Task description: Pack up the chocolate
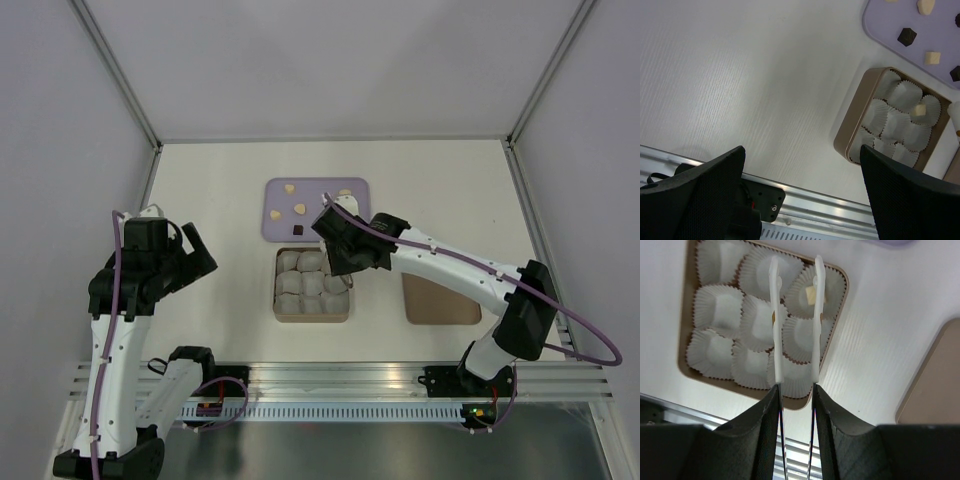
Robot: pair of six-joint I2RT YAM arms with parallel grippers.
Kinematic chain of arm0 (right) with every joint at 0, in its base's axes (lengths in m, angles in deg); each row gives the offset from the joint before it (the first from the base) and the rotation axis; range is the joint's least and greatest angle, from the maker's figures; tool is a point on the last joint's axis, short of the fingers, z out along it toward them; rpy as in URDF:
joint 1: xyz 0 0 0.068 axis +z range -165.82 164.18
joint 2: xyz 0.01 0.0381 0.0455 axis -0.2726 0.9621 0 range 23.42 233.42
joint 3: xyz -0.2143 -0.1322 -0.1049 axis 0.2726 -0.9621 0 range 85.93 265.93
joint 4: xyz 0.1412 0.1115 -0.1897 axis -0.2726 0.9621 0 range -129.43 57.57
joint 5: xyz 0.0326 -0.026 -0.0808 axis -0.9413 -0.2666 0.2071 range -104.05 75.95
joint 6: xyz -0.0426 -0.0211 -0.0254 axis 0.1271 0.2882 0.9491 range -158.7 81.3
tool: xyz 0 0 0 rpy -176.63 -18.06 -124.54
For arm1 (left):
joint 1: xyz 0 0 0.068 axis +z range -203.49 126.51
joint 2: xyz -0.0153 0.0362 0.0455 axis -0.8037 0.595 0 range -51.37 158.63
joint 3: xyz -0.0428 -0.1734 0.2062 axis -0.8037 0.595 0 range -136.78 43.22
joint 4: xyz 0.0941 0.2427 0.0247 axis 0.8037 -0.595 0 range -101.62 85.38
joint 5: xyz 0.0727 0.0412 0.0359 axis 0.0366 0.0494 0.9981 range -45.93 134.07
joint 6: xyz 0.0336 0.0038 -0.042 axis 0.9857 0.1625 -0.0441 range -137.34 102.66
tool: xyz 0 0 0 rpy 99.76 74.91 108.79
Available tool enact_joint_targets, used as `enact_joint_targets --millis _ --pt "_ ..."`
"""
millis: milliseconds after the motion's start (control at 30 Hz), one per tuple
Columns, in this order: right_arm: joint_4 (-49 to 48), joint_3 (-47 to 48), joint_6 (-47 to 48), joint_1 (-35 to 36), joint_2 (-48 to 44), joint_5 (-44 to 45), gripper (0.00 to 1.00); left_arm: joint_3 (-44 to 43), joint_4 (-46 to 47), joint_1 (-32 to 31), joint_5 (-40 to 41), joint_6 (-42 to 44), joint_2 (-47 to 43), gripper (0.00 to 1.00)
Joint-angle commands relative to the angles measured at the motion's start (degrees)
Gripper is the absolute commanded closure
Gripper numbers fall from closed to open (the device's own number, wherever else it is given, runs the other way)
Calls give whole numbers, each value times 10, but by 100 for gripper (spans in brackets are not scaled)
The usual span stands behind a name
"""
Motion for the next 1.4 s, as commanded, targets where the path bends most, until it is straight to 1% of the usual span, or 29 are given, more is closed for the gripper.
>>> enact_joint_targets --millis 0,233,333,467,567,700,1000,1367 --pt "24 74 22 -2 -13 -11 62 -21 -15 2 -6 -9 4 0" --pt "28 167 66 -51 56 -59 62 -27 -17 2 -19 -23 14 0" --pt "32 199 78 -82 108 -80 62 -30 -18 2 -15 -23 21 0" --pt "39 239 98 -107 162 -113 62 -30 -17 2 -13 -23 26 1" --pt "89 296 115 -122 212 -124 62 -30 -18 2 -11 -22 25 0" --pt "117 320 124 -135 260 -137 62 -26 -18 2 -11 -22 25 0" --pt "132 341 126 -145 296 -138 62 -26 -18 2 -5 -16 26 0" --pt "135 348 137 -147 304 -122 60 -24 -18 2 -1 -14 26 0"
